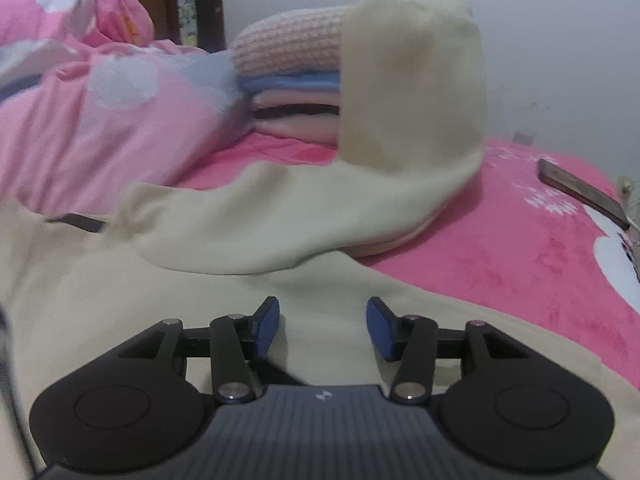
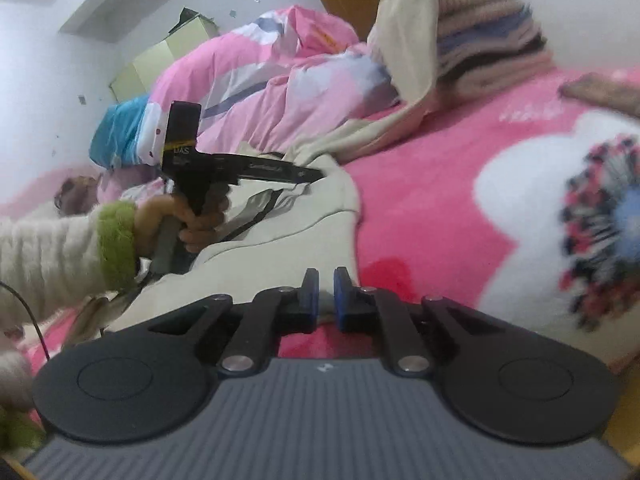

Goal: Fold clothes

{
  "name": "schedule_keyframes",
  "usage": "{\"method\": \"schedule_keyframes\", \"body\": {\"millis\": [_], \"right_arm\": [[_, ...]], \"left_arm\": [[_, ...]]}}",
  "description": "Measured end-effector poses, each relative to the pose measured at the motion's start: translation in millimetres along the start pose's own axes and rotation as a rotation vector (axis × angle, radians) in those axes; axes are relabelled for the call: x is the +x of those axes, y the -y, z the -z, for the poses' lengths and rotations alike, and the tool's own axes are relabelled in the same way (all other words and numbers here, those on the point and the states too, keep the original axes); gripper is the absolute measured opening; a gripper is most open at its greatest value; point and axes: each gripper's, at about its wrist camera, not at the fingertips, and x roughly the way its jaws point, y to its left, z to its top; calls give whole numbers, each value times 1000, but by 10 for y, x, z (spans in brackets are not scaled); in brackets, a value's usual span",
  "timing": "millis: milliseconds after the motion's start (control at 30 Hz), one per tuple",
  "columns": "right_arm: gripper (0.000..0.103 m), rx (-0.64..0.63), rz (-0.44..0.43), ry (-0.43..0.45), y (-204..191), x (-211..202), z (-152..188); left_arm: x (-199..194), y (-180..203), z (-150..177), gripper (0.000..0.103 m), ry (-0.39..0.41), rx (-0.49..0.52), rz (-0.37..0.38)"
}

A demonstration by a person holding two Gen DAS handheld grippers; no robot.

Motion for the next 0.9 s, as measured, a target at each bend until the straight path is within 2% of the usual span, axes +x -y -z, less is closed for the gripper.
{"method": "schedule_keyframes", "body": {"millis": [133, 267, 400, 533, 600, 700, 800, 900], "right_arm": [[10, -34, 18, 34, -167, -188, -33], [11, -49, 28, 64, -327, -331, -97], [11, -45, 51, 41, -488, -370, -172], [11, -79, 84, -2, -699, -380, -171], [11, -87, 95, -18, -797, -368, -155], [11, -89, 104, -37, -929, -333, -141], [11, -99, 81, -44, -1099, -250, -140], [11, -118, 53, -58, -1325, -78, -129]], "left_arm": [[-619, 62, 54, 51, 11, 94, -29], [-1111, 218, 388, 51, -59, 155, -22], [-1445, 382, 820, 51, -104, 187, 3], [-1563, 474, 1212, 50, -125, 223, 3], [-1608, 524, 1363, 50, -87, 249, -19], [-1738, 547, 1385, 50, -67, 277, -30], [-1982, 413, 1353, 51, -37, 243, -36], [-2333, 135, 1361, 51, 1, 180, -82]]}}
